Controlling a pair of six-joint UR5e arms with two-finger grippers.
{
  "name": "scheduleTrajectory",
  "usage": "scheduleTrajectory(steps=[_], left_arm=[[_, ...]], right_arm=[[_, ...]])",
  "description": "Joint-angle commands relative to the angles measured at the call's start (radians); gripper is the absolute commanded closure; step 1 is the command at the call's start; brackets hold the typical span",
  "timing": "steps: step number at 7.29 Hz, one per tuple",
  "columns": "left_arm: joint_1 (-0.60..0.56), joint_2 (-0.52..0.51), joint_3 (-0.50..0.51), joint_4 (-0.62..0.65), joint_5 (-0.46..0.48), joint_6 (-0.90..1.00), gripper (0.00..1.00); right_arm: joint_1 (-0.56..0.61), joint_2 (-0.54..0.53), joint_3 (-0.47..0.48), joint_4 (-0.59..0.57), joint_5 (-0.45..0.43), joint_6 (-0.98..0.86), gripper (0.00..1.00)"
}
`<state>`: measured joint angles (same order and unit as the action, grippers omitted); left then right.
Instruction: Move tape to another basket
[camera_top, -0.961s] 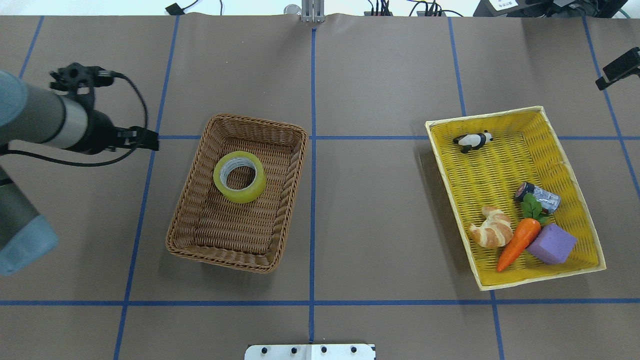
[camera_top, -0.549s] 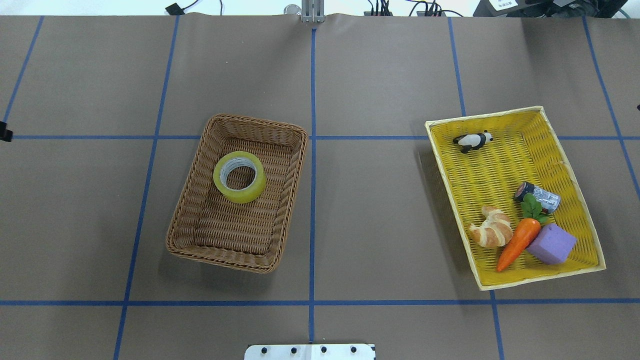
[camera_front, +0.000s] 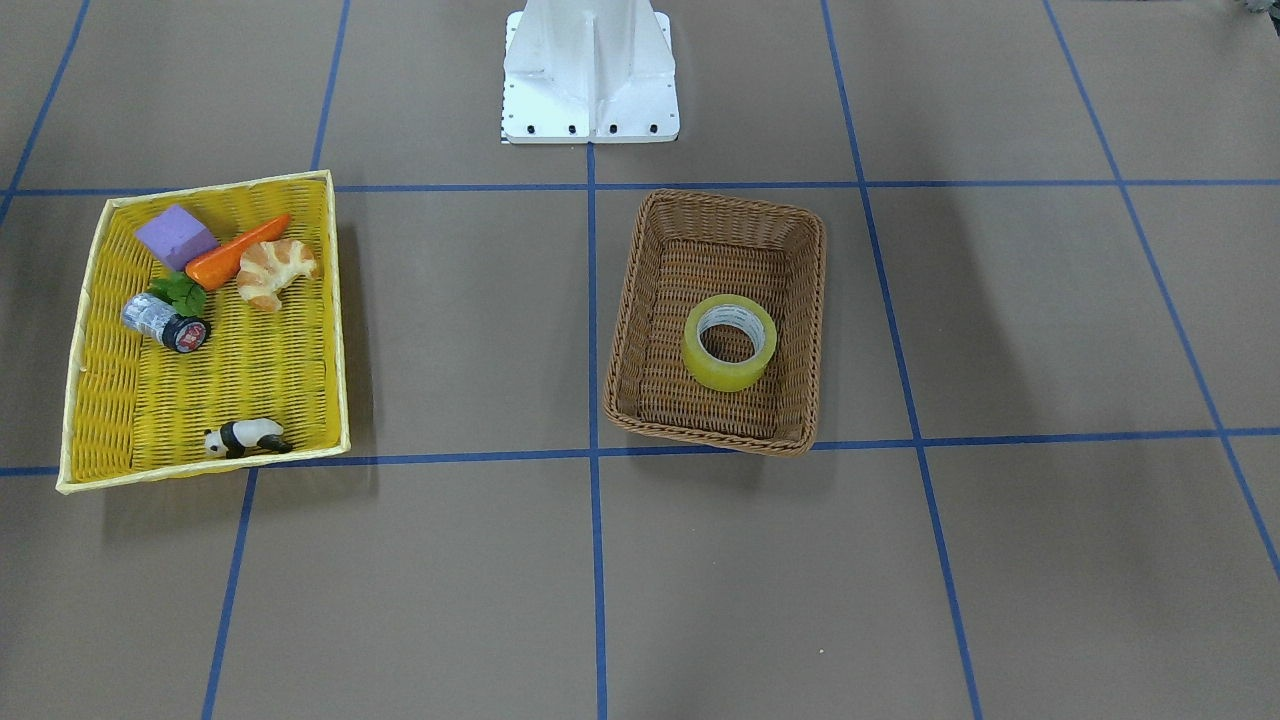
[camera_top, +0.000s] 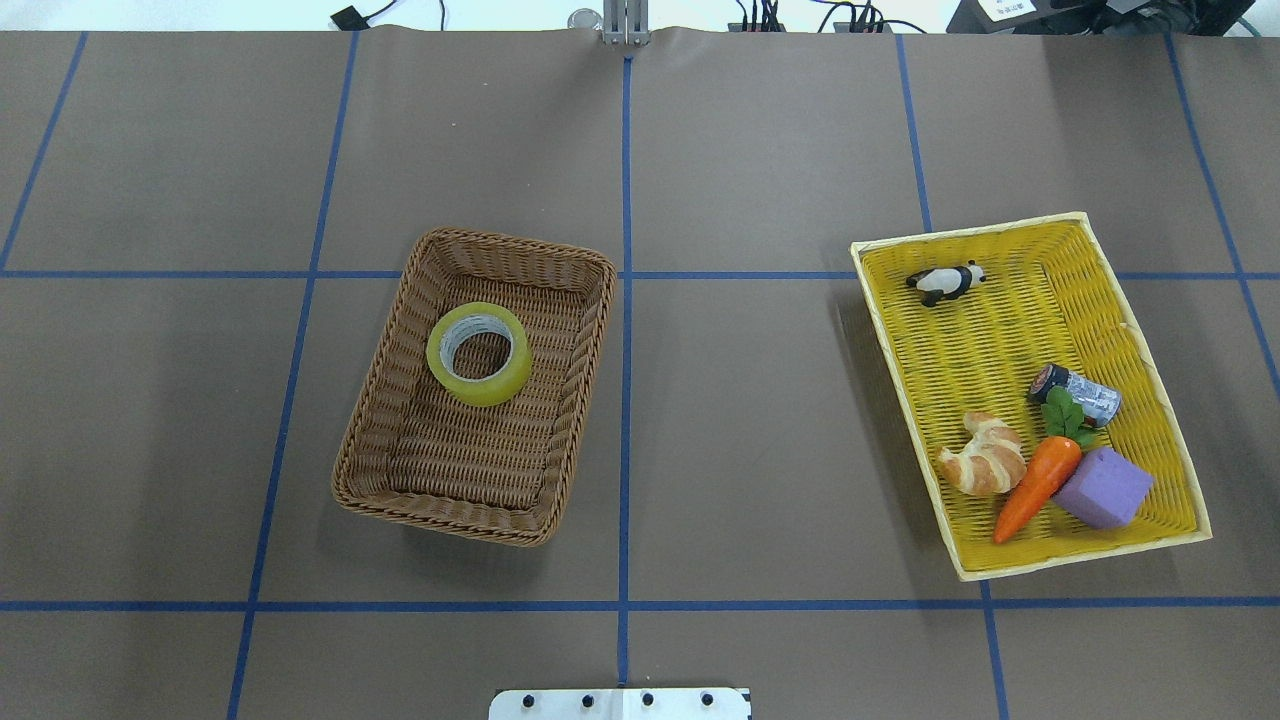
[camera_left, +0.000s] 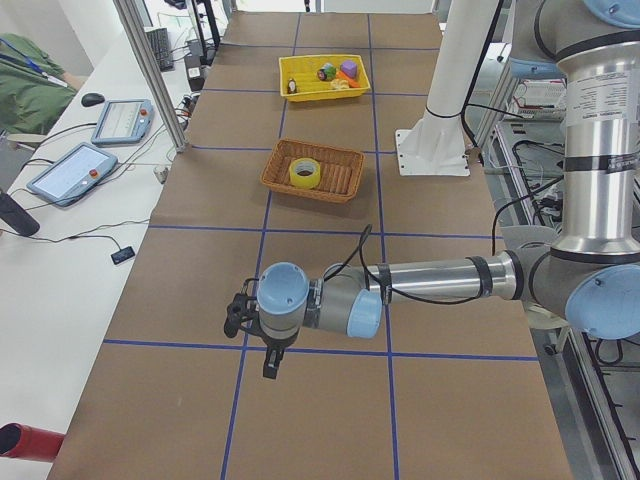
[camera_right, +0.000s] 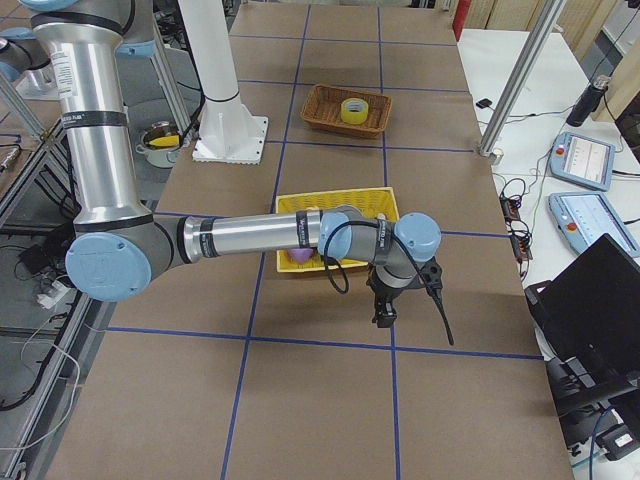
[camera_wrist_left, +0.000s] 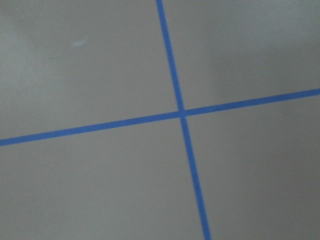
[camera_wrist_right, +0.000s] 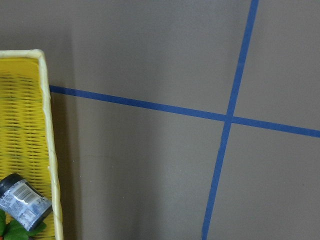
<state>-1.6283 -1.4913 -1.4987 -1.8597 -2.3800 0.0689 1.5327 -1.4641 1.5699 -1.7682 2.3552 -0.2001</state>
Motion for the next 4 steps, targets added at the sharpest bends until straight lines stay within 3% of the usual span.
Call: scheduleTrajectory(steps=[1,4], left_arm=[[-0.018,-0.007,0.037,-0.007,-0.001,-0.016,0.02],[-0.005,-0.043,0.009,-0.003,0.036,-0.12,0.02]], right_arm=[[0.012,-0.028,0.001,0.076,-0.152,0.002,0.0],[0.021,-0.03,0.007,0.066,-0.125,0.005,0.0]])
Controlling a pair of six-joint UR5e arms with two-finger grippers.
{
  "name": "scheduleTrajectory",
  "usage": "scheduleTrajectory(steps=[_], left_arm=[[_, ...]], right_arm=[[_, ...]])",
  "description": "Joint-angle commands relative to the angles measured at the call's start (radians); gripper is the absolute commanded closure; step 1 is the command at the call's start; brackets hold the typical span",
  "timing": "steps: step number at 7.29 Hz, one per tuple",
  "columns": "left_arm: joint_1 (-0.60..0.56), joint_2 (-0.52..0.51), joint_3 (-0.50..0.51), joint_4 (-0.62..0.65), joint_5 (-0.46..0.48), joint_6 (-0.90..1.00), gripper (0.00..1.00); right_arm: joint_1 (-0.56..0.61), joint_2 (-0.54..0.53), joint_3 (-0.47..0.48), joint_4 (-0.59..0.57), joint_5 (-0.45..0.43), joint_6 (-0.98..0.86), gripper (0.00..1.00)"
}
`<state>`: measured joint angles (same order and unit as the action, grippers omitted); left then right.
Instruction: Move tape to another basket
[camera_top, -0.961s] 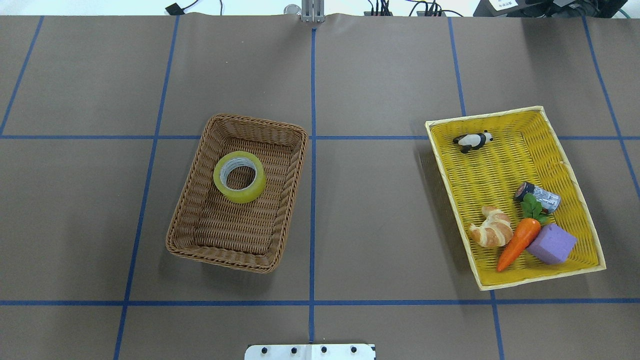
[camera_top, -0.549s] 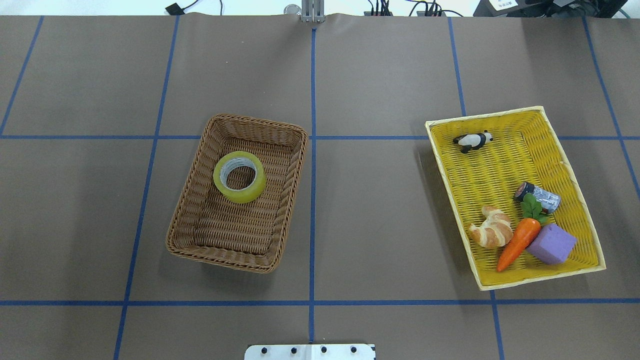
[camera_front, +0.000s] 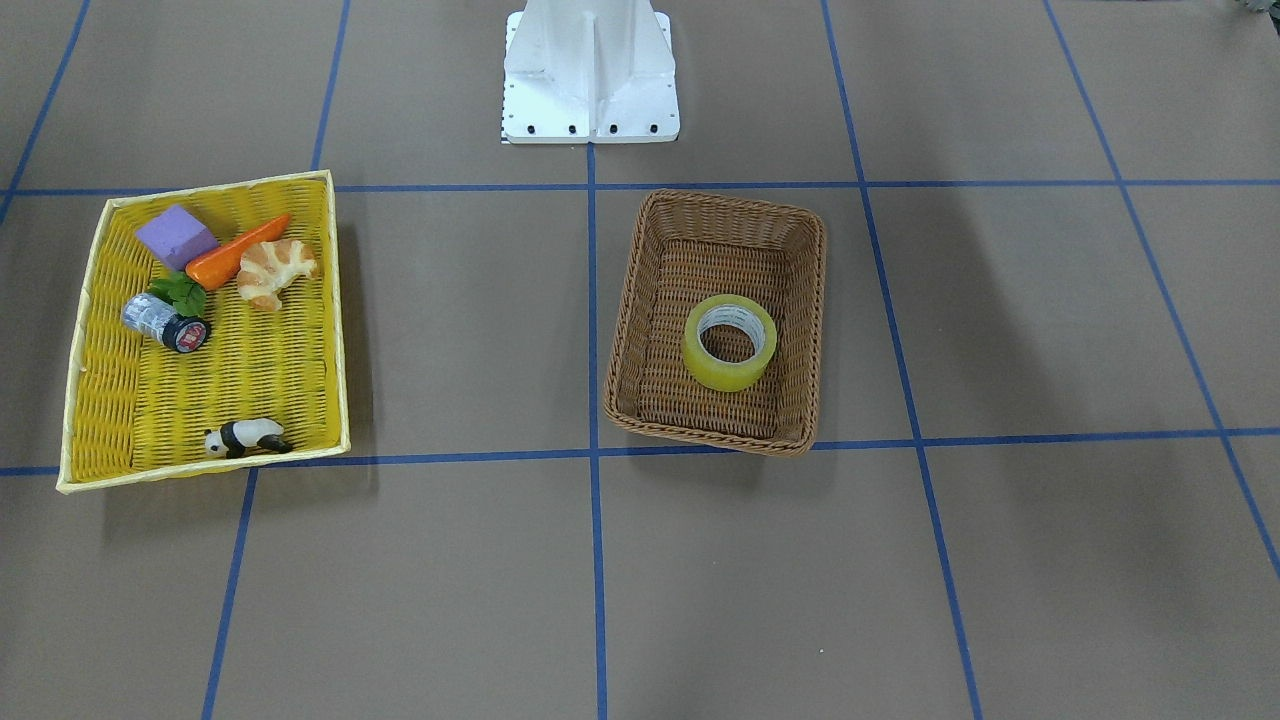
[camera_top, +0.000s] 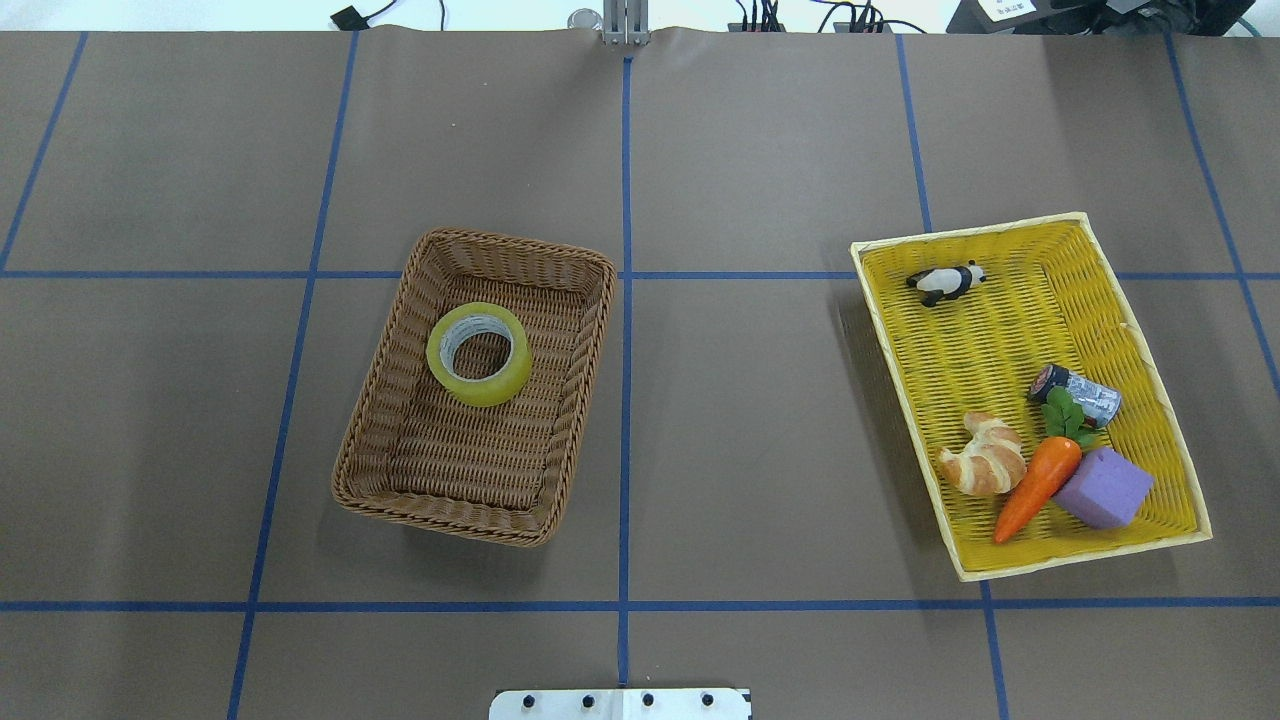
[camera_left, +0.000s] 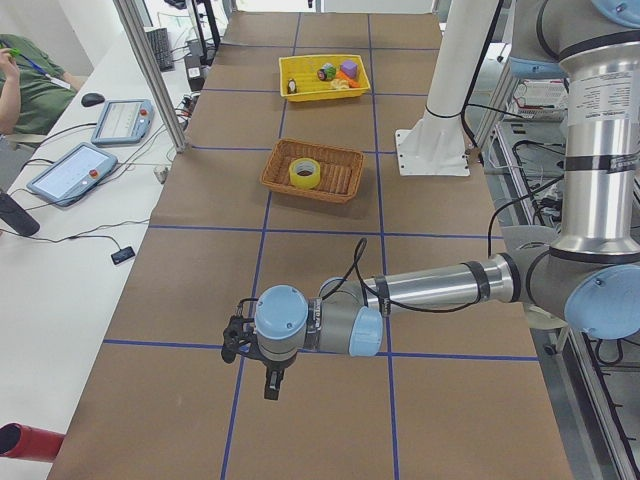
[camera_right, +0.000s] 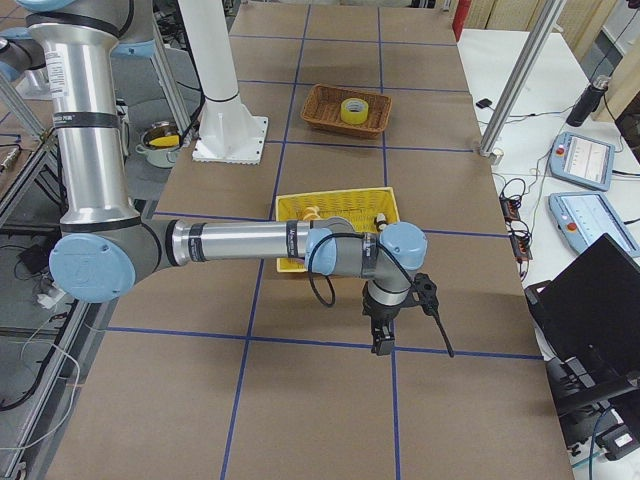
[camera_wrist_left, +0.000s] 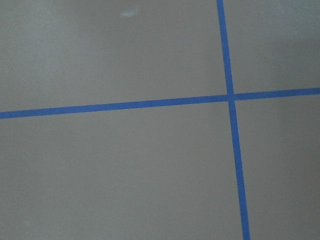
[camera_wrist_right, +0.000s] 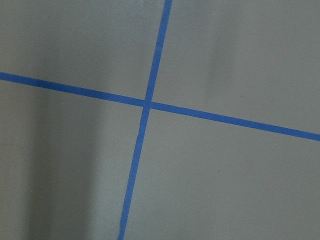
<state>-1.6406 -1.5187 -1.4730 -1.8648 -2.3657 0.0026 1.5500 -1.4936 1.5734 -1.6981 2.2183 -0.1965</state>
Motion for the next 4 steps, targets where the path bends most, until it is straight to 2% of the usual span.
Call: scheduleTrajectory(steps=[1,4], left_arm=[[0.033,-0.018,-0.036,0.004,0.045,-0.094,0.02],[0.056,-0.017,-0.039,0.009,0.072,-0.137,0.02]], right_arm=[[0.004,-0.002,0.005,-0.008,0.052,0.015,0.0],[0.004,-0.005,0.019,-0.009,0.081,0.034,0.0]])
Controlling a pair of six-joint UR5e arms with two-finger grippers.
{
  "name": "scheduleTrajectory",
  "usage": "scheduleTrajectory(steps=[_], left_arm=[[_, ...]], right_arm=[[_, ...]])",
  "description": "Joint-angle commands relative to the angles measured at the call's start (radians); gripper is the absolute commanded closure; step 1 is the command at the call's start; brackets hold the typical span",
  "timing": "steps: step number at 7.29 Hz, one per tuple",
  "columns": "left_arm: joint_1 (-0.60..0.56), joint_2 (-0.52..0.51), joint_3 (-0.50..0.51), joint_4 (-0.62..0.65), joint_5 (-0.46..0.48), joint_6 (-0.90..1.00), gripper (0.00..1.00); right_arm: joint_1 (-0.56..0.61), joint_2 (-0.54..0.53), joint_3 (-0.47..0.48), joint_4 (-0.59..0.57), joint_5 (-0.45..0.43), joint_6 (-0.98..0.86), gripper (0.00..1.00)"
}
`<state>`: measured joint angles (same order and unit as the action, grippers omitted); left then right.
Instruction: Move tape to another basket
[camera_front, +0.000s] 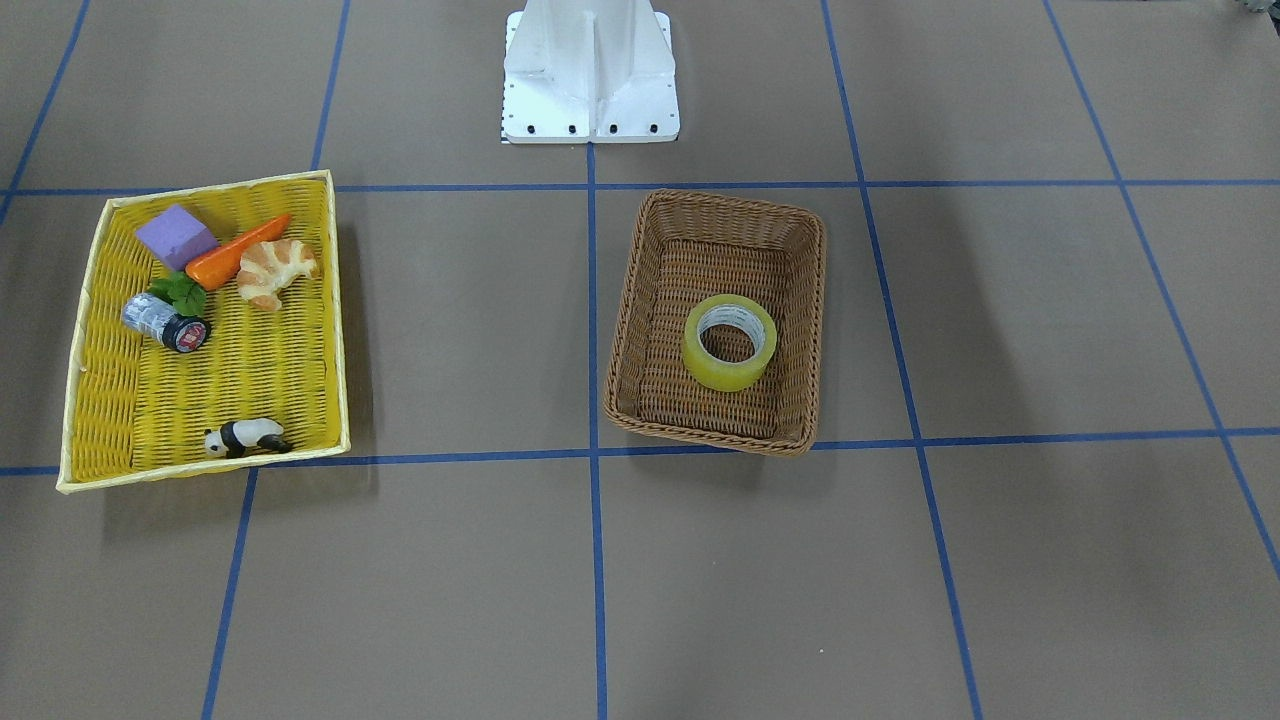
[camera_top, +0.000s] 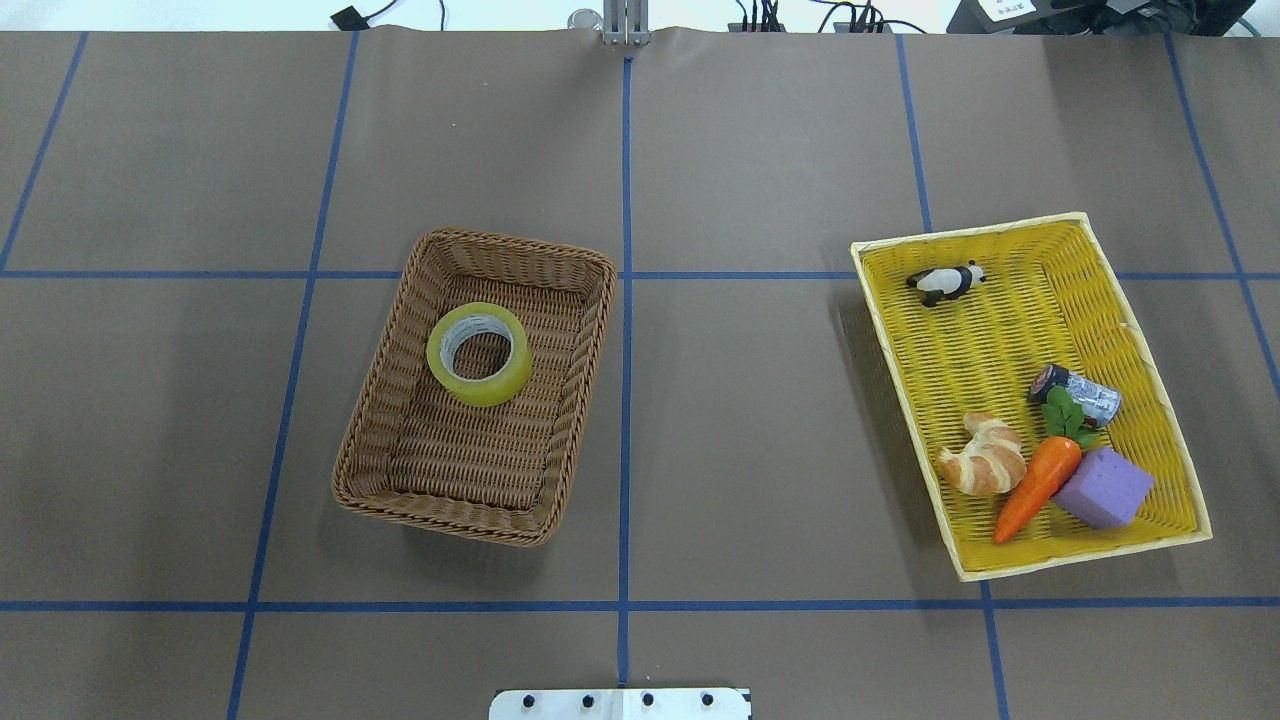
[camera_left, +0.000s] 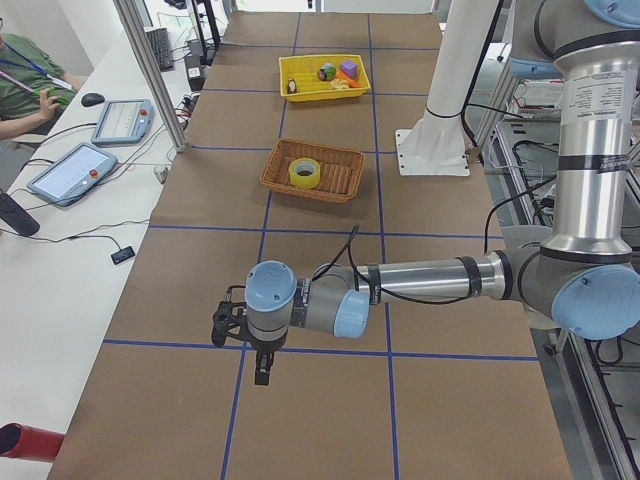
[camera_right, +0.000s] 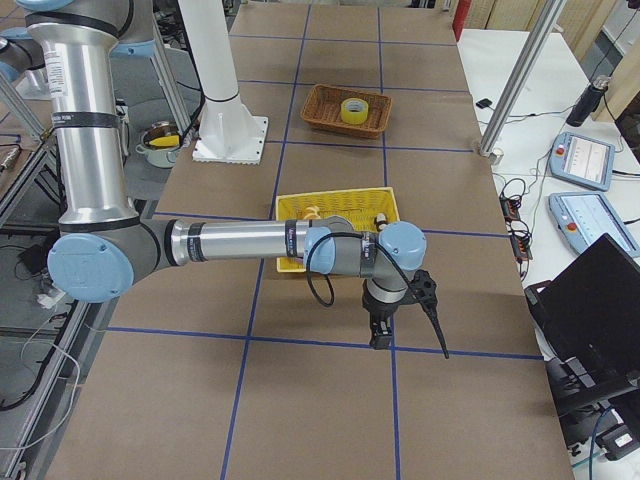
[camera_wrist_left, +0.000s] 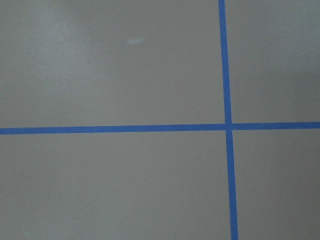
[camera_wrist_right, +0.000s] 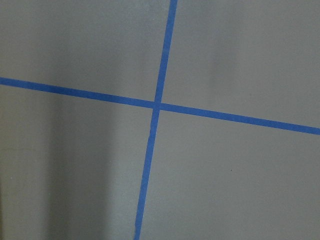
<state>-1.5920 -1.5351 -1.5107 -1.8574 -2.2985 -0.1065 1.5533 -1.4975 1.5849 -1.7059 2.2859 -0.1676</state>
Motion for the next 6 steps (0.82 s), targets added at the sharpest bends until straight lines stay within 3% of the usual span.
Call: scheduleTrajectory(steps=[1,4,6], left_arm=[[0.017,0.0,-0.002,0.0,0.005,-0.056,0.02],[0.021,0.001,-0.035,0.007,0.005,-0.061,0.02],[0.024,0.013,-0.125,0.105,0.004,-0.061,0.02]], right_arm=[[-0.001,-0.001,0.016,-0.001,0.035,0.043,0.0],[-0.001,-0.001,0.017,0.0,0.038,0.06,0.0],[-0.001,-0.001,0.015,0.0,0.038,0.062,0.0]])
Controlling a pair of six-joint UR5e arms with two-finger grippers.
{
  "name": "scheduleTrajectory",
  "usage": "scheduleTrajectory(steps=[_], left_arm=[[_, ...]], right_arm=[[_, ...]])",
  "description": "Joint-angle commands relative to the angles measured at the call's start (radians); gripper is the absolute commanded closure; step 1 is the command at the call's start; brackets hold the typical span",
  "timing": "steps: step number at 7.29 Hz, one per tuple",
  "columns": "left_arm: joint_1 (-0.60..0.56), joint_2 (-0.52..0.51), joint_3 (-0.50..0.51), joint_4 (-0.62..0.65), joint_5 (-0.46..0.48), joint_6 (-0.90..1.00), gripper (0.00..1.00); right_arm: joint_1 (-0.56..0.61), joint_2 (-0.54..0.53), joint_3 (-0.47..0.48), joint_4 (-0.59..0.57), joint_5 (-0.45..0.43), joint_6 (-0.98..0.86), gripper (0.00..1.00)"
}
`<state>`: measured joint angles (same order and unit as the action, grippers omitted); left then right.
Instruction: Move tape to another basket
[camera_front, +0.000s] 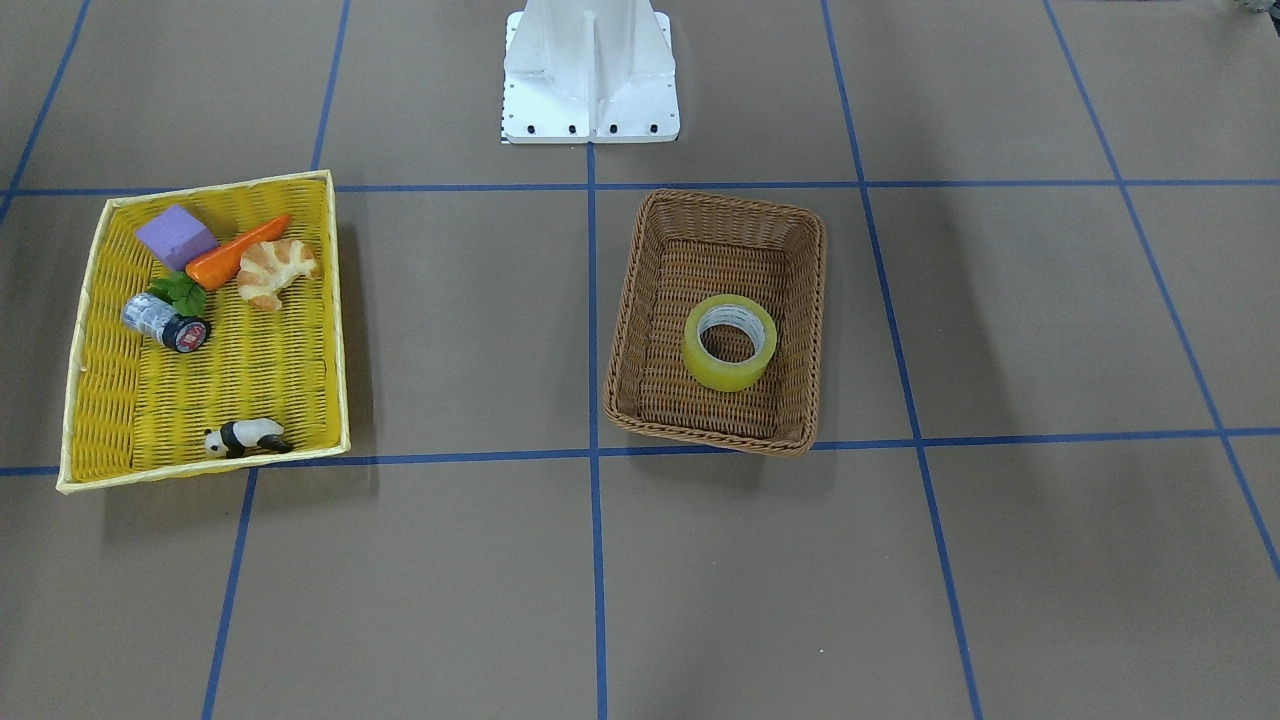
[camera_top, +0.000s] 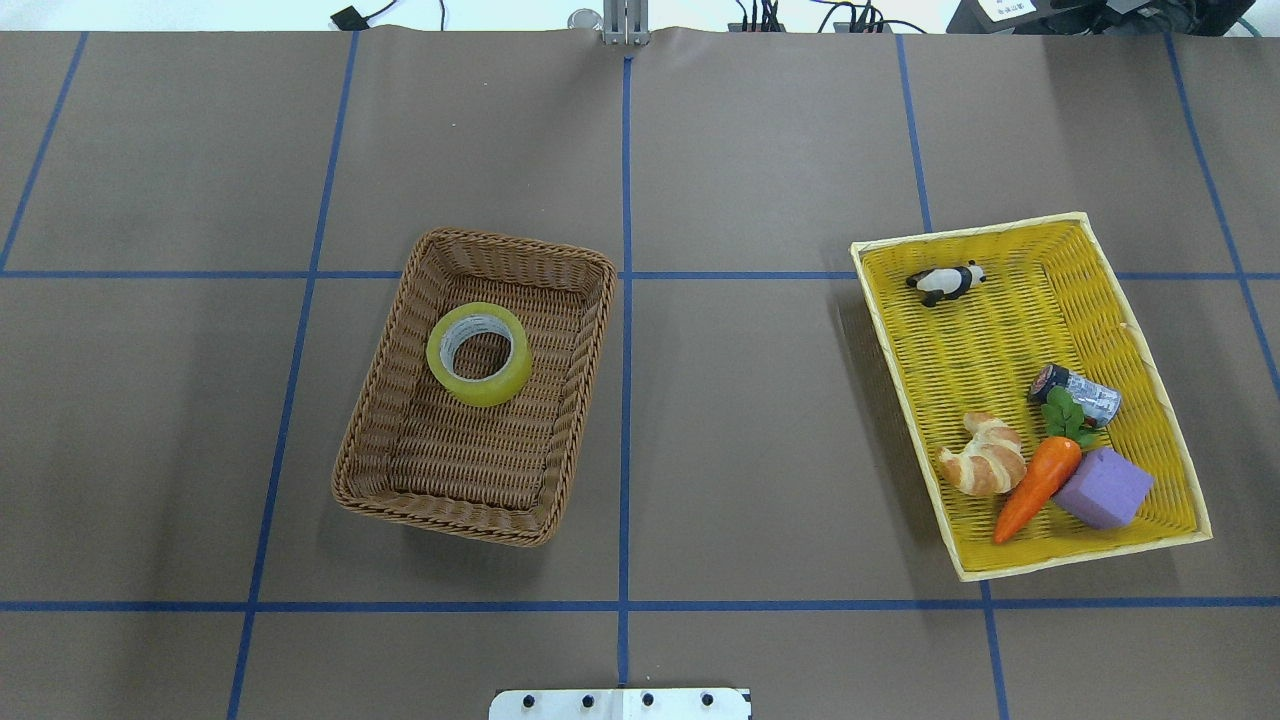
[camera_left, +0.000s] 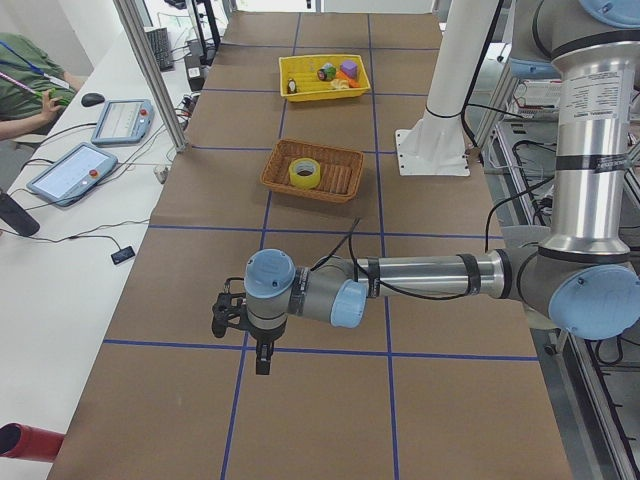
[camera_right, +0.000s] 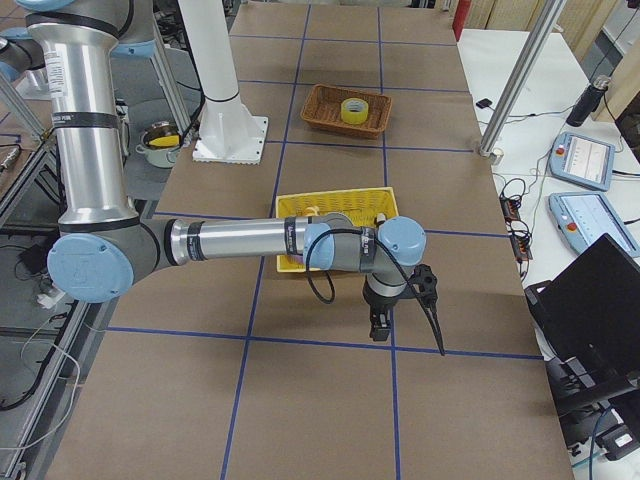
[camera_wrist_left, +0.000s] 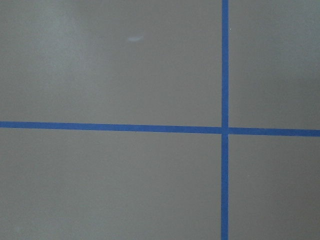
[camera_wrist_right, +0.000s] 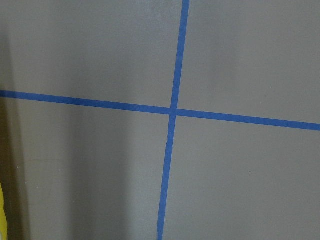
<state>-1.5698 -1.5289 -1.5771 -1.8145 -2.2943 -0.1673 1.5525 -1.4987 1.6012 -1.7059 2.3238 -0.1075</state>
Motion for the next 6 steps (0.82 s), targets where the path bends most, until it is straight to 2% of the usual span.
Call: scheduleTrajectory(steps=[1,2,6], left_arm=[[0.002,0.032,-0.114,0.102,-0.001,0.0,0.02],[0.002,0.058,-0.147,0.112,-0.001,0.0,0.02],[0.002,0.059,-0.144,0.112,-0.004,0.002,0.02]], right_arm=[[0.0,0.0,-0.001,0.0,0.0,0.002,0.0],[0.0,0.0,-0.004,0.0,0.0,0.0,0.0],[0.0,0.001,-0.001,0.0,0.005,0.0,0.0]])
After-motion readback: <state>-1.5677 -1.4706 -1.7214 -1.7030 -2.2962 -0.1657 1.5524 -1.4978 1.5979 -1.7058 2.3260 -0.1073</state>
